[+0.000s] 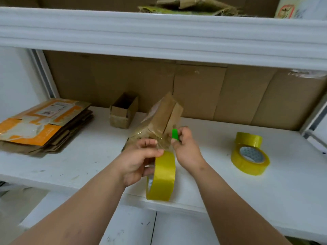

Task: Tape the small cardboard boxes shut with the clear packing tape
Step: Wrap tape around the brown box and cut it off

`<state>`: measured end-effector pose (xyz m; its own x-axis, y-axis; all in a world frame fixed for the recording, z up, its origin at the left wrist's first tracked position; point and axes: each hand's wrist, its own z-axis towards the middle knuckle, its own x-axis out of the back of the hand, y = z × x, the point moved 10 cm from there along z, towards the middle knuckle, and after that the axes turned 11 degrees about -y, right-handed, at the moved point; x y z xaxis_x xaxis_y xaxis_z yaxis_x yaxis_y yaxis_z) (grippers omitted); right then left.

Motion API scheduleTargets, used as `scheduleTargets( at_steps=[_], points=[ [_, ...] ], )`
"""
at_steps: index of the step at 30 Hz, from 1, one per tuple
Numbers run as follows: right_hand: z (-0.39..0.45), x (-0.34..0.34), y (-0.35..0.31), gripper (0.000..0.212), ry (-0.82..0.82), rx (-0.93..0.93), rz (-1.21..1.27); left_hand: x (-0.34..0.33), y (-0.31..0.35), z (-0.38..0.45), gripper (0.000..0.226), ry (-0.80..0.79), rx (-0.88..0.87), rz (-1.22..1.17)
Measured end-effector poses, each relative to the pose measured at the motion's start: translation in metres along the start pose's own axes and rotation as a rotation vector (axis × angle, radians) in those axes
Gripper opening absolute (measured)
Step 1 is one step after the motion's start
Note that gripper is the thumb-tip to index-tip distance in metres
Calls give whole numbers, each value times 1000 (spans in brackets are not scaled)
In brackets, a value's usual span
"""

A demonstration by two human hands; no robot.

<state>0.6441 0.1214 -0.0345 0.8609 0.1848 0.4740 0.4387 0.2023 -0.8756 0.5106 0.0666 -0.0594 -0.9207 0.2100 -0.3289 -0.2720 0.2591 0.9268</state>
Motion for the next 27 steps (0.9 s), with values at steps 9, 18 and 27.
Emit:
scheduleTargets(
  at_steps=[9,18,27],
  points=[
    [-10,39,-24,15,45,35,12,-40,0,0,49,-210,-4,-213],
    [-20,-3,-39,12,-101,33,-342,18,-28,-24,46,-73,33,-38],
    [-36,-28,-61,28,-190,136,-683,41,-26,-32,43,3,-29,-111]
  ],
)
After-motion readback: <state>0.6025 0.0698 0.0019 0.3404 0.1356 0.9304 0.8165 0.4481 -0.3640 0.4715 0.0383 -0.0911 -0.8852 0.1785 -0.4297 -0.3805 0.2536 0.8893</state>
